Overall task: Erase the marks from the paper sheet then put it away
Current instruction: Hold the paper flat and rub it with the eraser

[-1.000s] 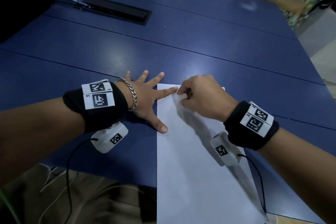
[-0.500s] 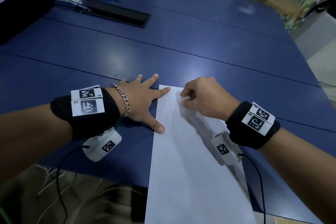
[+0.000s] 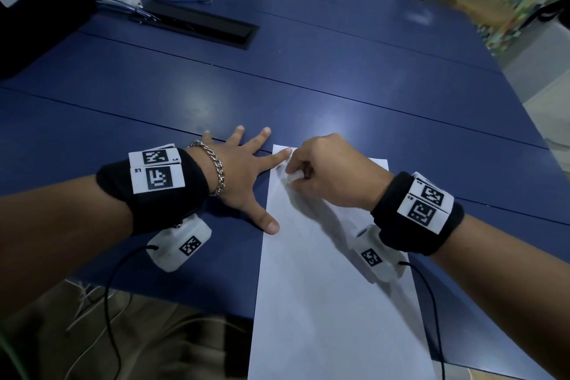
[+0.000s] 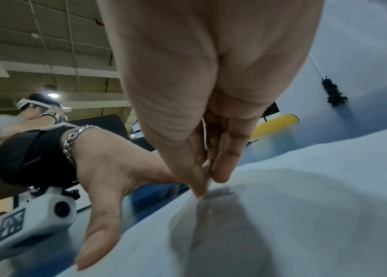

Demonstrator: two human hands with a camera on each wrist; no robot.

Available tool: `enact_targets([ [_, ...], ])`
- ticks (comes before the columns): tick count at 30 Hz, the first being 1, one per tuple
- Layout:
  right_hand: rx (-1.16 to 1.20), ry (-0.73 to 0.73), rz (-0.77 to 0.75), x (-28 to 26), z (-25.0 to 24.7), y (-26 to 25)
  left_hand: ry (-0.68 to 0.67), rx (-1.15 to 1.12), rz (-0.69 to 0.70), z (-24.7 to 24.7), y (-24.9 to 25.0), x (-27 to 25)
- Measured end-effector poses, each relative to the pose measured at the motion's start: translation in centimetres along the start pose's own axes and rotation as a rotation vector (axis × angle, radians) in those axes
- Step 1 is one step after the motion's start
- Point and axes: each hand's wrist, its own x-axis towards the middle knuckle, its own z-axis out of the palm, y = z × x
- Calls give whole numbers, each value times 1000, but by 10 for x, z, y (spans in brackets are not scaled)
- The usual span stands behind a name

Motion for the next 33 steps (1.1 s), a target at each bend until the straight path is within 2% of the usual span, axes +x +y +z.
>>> enact_targets([
  [5, 0, 41, 123, 9, -3, 12, -6, -6, -6, -1, 1, -1],
  [7, -17, 47, 95, 5, 1, 4, -8, -14, -7, -1, 0, -1],
  [11, 17, -60, -2, -4, -2, -5, -14, -14, -7, 0, 1, 0],
  [16, -9, 49, 123, 6, -3, 13, -19, -20, -17, -1, 2, -1],
  [21, -18, -33, -65, -7, 1, -9, -22, -12, -12, -1, 2, 0],
  [26, -30, 56, 48, 7, -2, 7, -29, -14, -24, -1, 2, 0],
  [30, 7, -64, -77, -8, 1, -12, -29, -5, -19, -3, 3, 0],
  [33, -2, -39, -12, 0, -3, 0, -22, -1, -22, -3, 3, -1],
])
